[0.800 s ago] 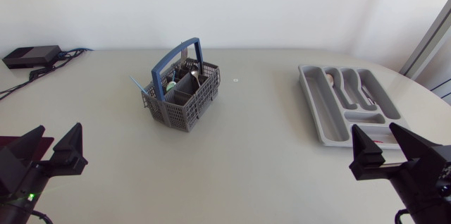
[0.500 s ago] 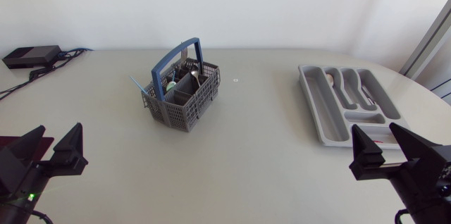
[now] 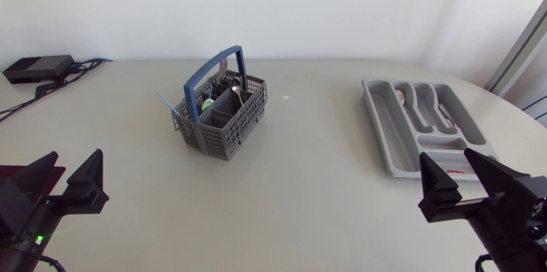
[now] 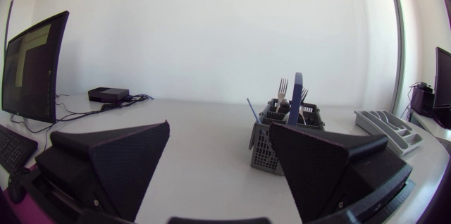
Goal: Sort the cutlery from the basket into the organizer compartments.
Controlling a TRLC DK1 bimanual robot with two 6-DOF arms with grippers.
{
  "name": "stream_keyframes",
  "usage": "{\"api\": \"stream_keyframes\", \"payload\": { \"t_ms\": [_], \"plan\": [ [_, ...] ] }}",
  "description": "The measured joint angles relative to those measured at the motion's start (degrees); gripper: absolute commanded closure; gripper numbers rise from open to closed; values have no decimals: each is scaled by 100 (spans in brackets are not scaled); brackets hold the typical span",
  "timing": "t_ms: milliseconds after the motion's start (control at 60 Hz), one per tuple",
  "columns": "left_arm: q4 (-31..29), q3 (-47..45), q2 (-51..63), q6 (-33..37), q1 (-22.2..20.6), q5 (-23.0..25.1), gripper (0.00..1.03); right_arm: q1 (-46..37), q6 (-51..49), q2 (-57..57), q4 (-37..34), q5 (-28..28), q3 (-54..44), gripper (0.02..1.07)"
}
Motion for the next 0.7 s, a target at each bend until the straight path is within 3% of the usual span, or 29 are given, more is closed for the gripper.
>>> {"api": "stream_keyframes", "payload": {
  "t_ms": [133, 283, 467, 700],
  "plan": [
    [179, 107, 282, 0, 0, 2, 6, 120, 0, 345, 232, 22, 9, 7],
    [533, 706, 1613, -42, -85, 0, 6, 367, 0, 1193, 542, 181, 197, 7],
    [573, 1355, 2793, -216, -560, -2, 7, 732, 2, 2090, 807, 407, 546, 7],
    [-33, 2472, 4435, -267, -1152, -245, 7, 841, 107, 3473, 861, 433, 1252, 7]
  ]
}}
